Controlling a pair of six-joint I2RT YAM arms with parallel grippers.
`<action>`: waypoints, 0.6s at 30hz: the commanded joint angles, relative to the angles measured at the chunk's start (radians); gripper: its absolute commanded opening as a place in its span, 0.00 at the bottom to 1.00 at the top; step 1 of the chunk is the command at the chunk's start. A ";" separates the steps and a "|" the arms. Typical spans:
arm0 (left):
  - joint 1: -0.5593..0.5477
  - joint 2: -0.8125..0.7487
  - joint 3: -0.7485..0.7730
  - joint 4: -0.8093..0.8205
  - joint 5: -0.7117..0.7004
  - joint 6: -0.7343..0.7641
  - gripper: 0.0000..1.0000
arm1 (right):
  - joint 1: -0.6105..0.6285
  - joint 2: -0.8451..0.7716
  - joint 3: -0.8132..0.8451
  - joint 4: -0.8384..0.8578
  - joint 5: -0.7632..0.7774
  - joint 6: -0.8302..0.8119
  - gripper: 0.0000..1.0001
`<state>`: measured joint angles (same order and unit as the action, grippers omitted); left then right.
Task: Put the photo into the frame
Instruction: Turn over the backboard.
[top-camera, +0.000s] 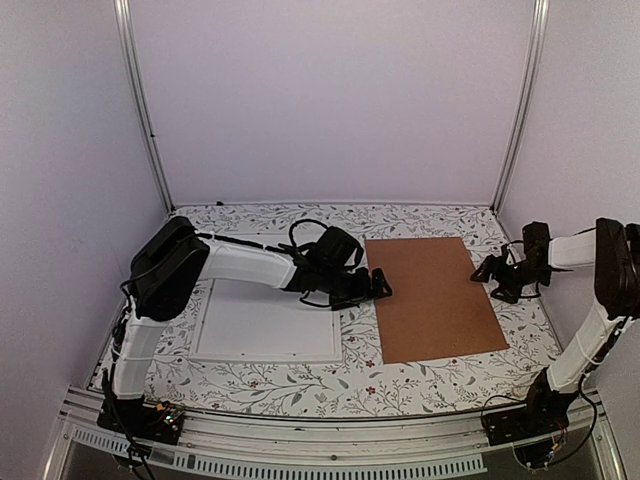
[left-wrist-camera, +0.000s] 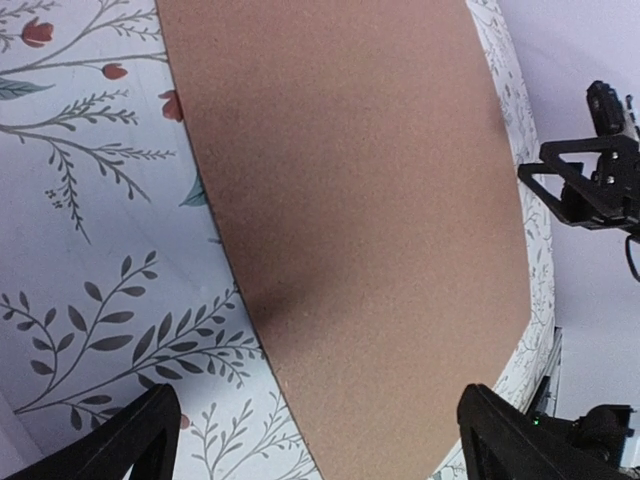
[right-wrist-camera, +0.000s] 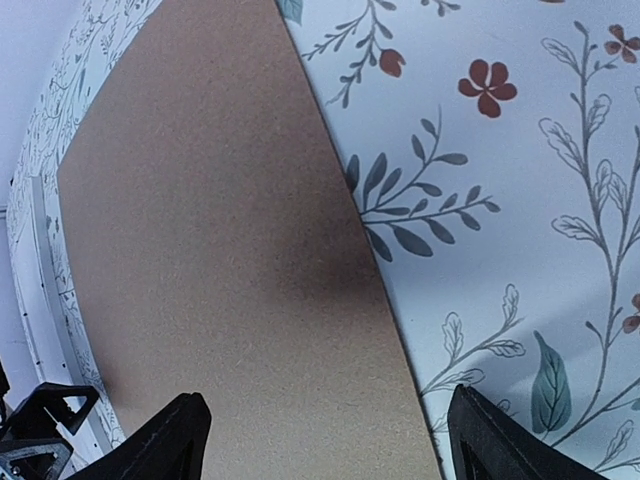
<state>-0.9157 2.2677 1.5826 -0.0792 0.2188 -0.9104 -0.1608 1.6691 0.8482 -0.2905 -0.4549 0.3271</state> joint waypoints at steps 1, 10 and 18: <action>-0.003 0.055 -0.025 -0.028 0.016 -0.036 1.00 | 0.038 0.021 -0.040 -0.025 -0.022 -0.006 0.86; -0.012 0.082 0.006 -0.062 0.012 -0.050 1.00 | 0.067 -0.048 -0.118 0.013 -0.115 0.039 0.82; -0.009 0.038 -0.043 -0.041 -0.034 -0.068 1.00 | 0.067 -0.074 -0.187 0.118 -0.333 0.128 0.79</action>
<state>-0.9207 2.2837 1.5955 -0.0574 0.2062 -0.9565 -0.1127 1.5959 0.7067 -0.1822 -0.6006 0.3782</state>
